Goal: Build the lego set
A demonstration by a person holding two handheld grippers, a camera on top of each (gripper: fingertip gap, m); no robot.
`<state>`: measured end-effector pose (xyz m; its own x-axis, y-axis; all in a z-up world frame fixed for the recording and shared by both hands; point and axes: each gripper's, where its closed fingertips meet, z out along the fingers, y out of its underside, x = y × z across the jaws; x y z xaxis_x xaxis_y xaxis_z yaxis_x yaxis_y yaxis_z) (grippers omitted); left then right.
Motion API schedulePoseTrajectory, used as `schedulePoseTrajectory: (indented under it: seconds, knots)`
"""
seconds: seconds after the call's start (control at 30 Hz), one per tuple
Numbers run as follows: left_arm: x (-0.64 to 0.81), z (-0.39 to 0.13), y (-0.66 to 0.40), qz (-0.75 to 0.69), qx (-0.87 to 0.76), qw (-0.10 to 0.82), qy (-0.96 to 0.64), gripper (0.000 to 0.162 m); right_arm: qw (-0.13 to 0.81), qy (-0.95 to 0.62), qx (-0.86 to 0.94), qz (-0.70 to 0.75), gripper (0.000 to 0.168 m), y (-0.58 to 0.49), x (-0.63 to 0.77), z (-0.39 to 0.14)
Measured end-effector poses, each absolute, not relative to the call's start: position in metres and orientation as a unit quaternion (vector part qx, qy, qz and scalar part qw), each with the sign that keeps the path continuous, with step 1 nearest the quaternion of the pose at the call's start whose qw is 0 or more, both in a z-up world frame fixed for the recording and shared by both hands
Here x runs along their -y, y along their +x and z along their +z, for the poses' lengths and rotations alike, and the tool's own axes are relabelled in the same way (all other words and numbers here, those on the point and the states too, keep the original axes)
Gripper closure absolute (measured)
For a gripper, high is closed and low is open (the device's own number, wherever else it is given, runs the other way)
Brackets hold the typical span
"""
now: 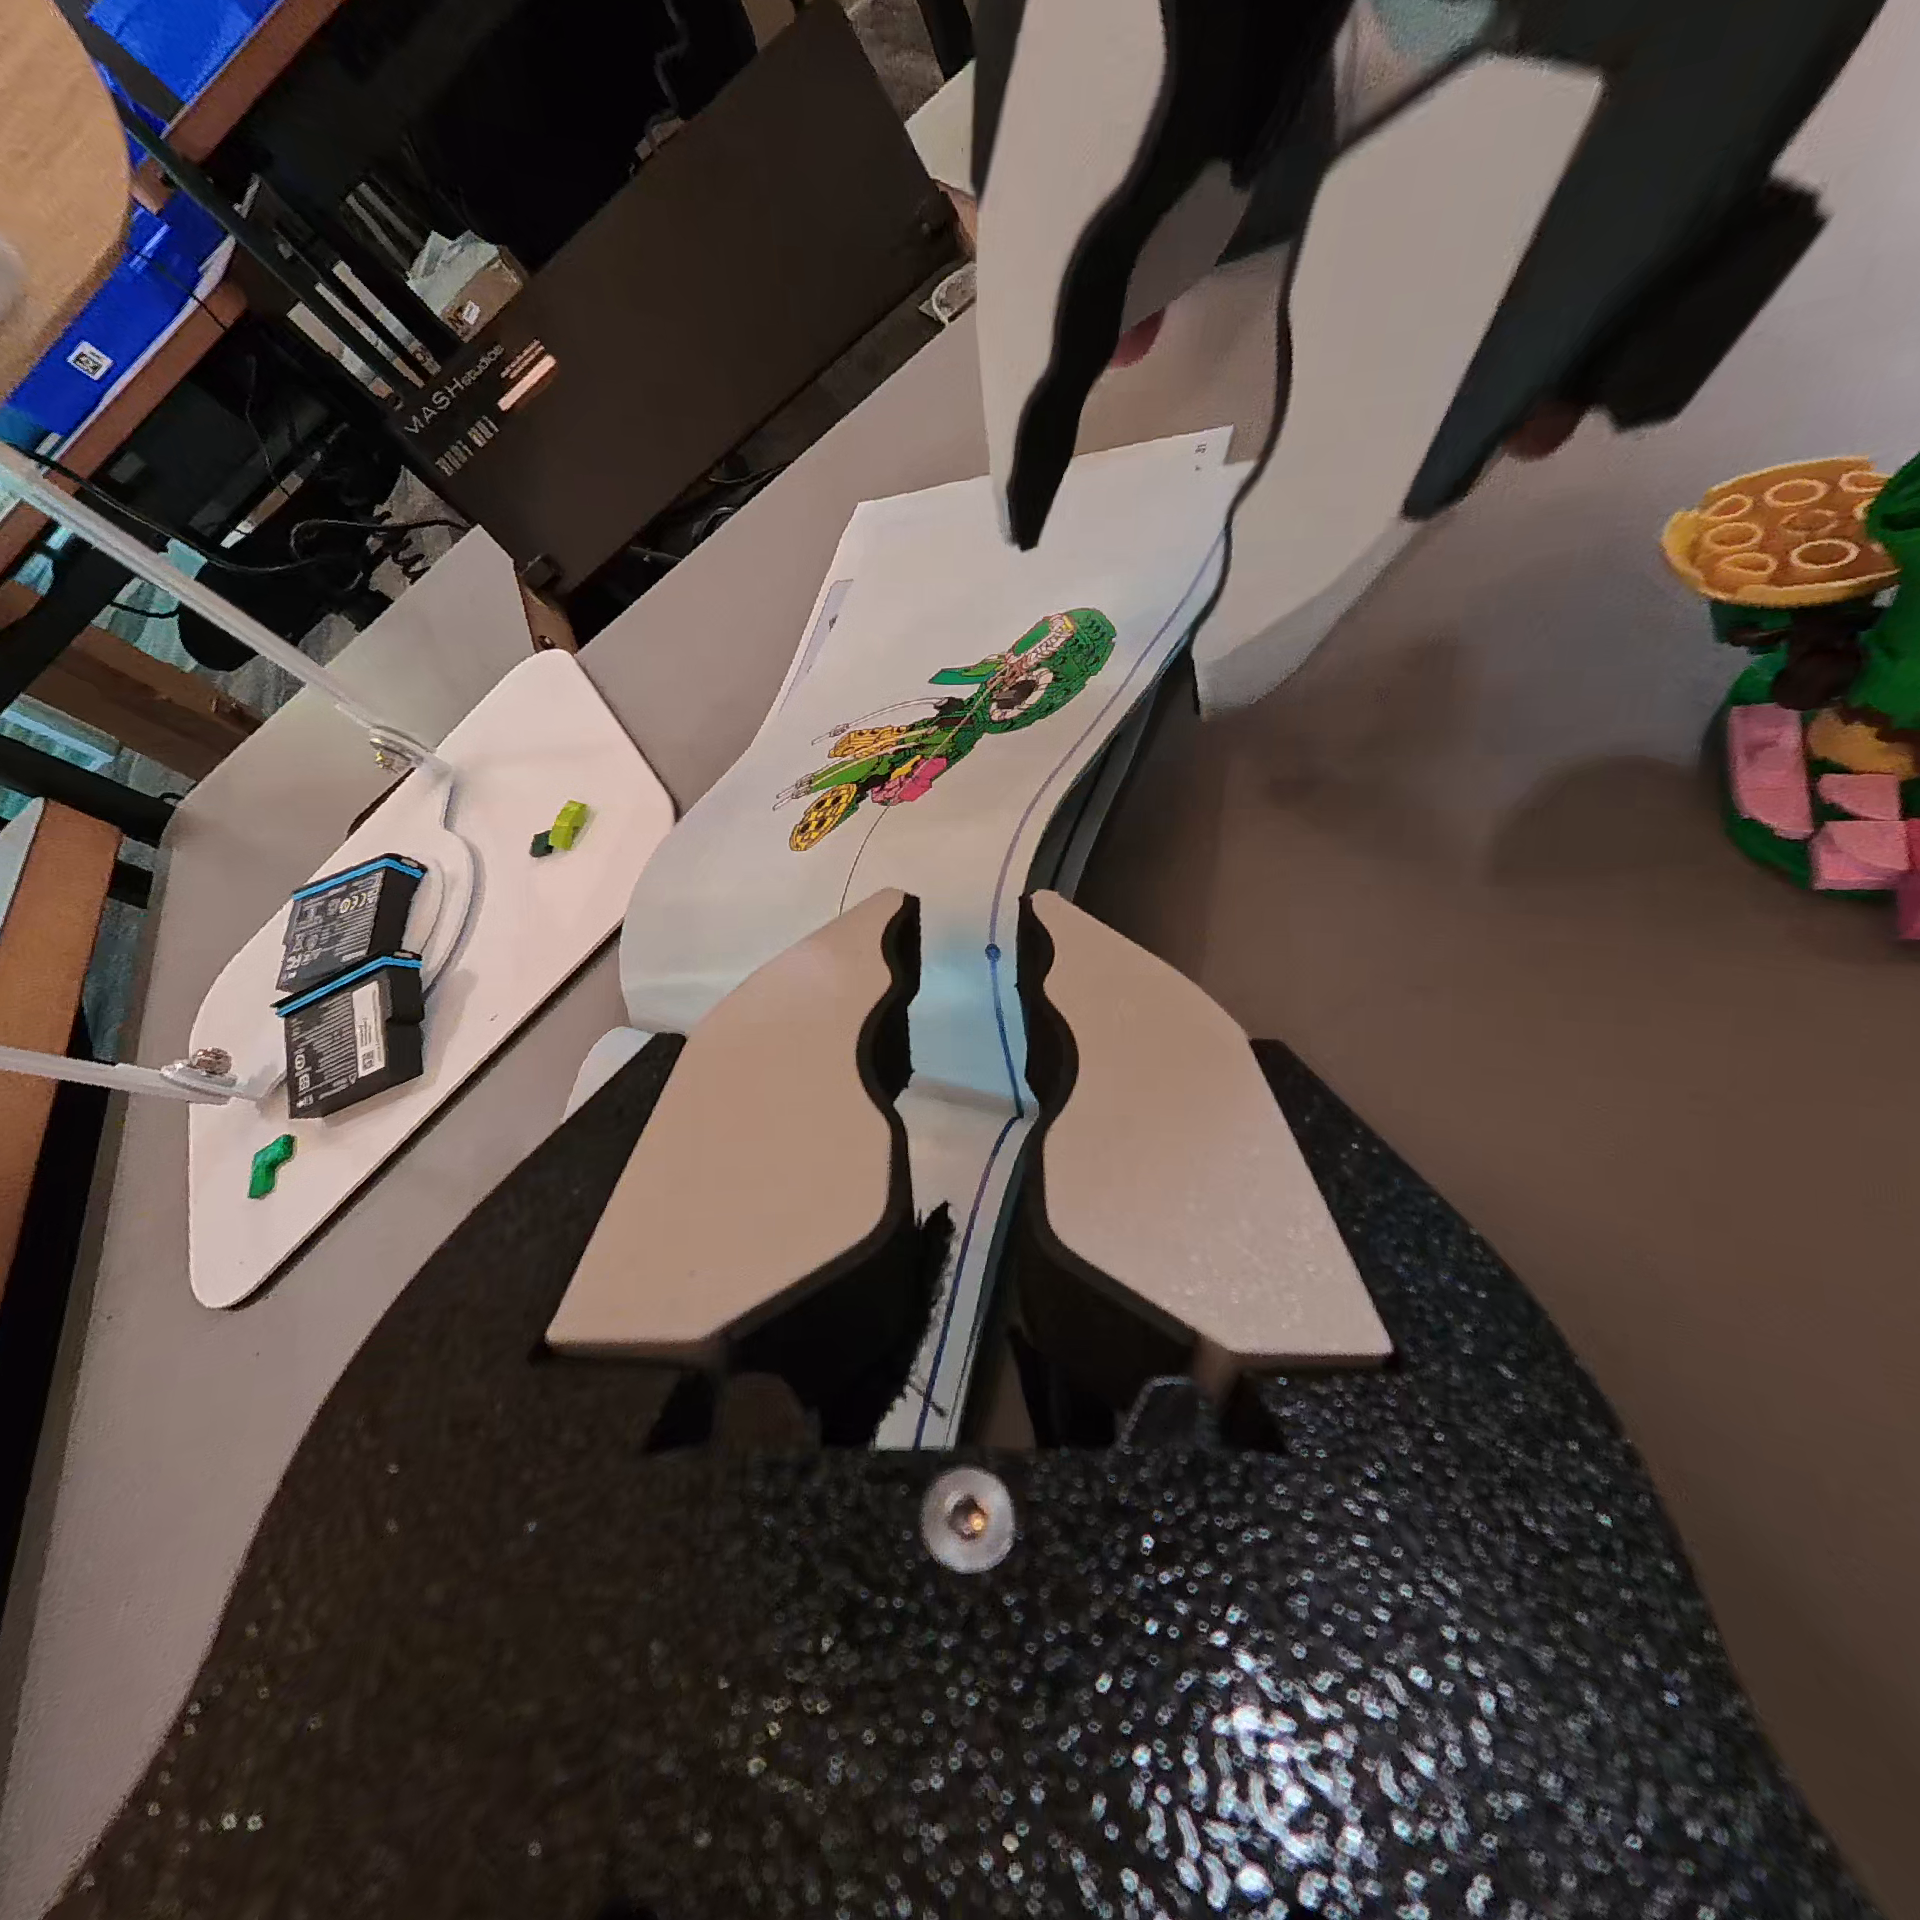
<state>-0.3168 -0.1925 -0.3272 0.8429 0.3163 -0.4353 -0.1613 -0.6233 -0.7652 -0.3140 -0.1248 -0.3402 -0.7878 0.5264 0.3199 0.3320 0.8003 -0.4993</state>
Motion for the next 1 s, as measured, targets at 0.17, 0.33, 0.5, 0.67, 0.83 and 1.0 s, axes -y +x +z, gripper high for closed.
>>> schedulePoseTrajectory:
  seconds: [0.17,0.33,0.5,0.67,0.83,1.0]
  knots:
    - [0.196,-0.324,-0.321,0.275,0.055,0.437,-0.855,0.144,0.300,-0.190,0.916,0.190,0.128,-0.324,0.125,-0.344]
    - [0.199,-0.321,-0.324,0.277,0.062,0.442,-0.851,0.144,0.379,-0.134,0.898,0.177,0.143,-0.334,0.125,-0.338]
    - [0.198,-0.314,-0.322,0.275,0.063,0.455,-0.844,0.145,0.472,-0.076,0.866,0.148,0.168,-0.342,0.125,-0.328]
    - [0.197,-0.316,-0.323,0.284,0.065,0.449,-0.845,0.128,0.531,-0.037,0.833,0.152,0.168,-0.341,0.135,-0.308]
    - [0.197,-0.313,-0.330,0.338,0.056,0.434,-0.833,0.119,0.555,0.013,0.817,0.153,0.168,-0.327,0.155,-0.289]
    - [0.196,-0.312,-0.334,0.406,0.027,0.410,-0.816,0.136,0.563,0.032,0.809,0.165,0.168,-0.313,0.173,-0.274]
